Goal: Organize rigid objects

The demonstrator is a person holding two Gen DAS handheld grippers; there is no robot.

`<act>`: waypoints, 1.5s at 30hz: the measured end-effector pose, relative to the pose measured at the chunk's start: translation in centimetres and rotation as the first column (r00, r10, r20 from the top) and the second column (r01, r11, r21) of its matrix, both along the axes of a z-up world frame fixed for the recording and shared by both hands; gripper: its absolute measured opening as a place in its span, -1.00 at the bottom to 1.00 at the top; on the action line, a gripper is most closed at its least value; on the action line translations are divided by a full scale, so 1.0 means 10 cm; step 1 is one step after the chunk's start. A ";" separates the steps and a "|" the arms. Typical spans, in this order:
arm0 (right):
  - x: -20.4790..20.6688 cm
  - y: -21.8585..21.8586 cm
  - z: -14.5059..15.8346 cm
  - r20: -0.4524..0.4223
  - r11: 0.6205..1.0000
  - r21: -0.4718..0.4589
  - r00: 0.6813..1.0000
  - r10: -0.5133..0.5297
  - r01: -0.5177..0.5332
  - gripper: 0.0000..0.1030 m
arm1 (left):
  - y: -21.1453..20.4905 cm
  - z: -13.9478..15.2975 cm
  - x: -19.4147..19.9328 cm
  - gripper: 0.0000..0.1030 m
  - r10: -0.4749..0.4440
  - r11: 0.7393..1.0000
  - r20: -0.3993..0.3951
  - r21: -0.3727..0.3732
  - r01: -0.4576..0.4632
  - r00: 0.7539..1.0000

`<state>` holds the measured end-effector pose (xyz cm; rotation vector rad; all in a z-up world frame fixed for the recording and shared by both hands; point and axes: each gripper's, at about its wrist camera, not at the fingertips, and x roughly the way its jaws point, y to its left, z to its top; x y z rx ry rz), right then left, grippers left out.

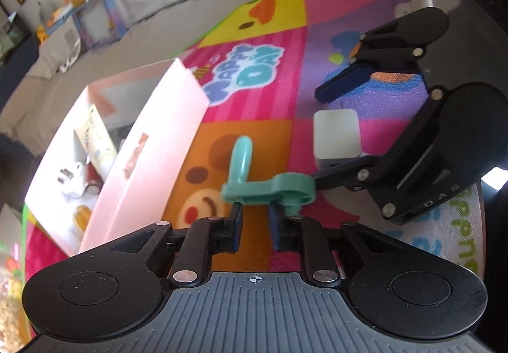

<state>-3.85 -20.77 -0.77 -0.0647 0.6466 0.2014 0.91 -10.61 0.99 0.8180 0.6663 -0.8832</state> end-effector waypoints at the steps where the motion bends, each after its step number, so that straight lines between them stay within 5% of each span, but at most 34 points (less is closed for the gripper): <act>1: 0.00 0.00 0.00 0.000 1.000 0.001 1.000 0.001 -0.001 0.51 | 0.00 -0.02 -0.04 -0.71 -0.015 1.000 0.021 0.000 0.015 1.000; 4: -0.01 0.00 0.00 0.001 1.000 0.001 1.000 0.002 -0.002 0.52 | 0.02 -0.04 -0.08 -0.71 0.005 1.000 0.025 -0.009 -0.005 1.000; 7: -0.01 -0.01 0.01 -0.007 1.000 0.007 1.000 0.000 0.000 0.52 | 0.11 0.01 -0.02 -0.67 0.108 0.992 -0.058 -0.054 -0.111 0.992; 12: 0.00 -0.07 0.17 -0.026 0.989 0.146 0.999 0.023 -0.019 0.51 | 0.52 0.05 -0.05 -0.60 0.344 0.914 -0.157 -0.170 -0.368 0.926; 16: 0.02 0.17 0.27 0.019 0.990 0.106 0.995 0.094 -0.096 0.50 | 0.96 0.09 -0.09 -0.62 0.491 0.769 -0.265 -0.315 -0.556 0.830; 21: 0.33 0.40 0.25 -0.046 0.997 0.057 0.997 0.058 -0.055 0.50 | 1.47 0.08 -0.02 -0.61 0.553 0.506 -0.517 -0.414 -0.756 0.653; 23: 0.43 0.42 0.21 -0.076 0.997 0.070 0.997 0.025 -0.020 0.51 | 1.53 0.05 -0.03 -0.61 0.546 0.466 -0.550 -0.428 -0.774 0.632; 28: 0.50 0.48 0.11 -0.106 0.998 0.067 0.994 0.015 -0.008 0.51 | 1.34 -0.03 -0.08 -0.61 0.528 0.513 -0.516 -0.438 -0.738 0.674; 30: 0.50 0.50 0.11 -0.097 0.999 0.047 0.995 0.022 -0.018 0.39 | 1.27 -0.06 -0.10 -0.61 0.509 0.533 -0.511 -0.444 -0.720 0.693; 31: 0.51 0.51 0.12 -0.094 0.999 0.033 0.995 0.030 -0.027 0.10 | 1.25 -0.07 -0.12 -0.61 0.503 0.540 -0.509 -0.446 -0.714 0.698; 36: 0.49 0.43 0.27 -0.047 0.998 0.007 0.997 0.059 -0.059 0.07 | 1.16 -0.11 -0.17 -0.61 0.487 0.569 -0.496 -0.443 -0.692 0.718; 45: 0.25 -0.29 0.32 -0.023 0.983 -0.002 0.983 -0.182 0.182 0.07 | 1.02 -0.06 -0.26 -0.61 0.439 0.622 -0.485 -0.443 -0.646 0.756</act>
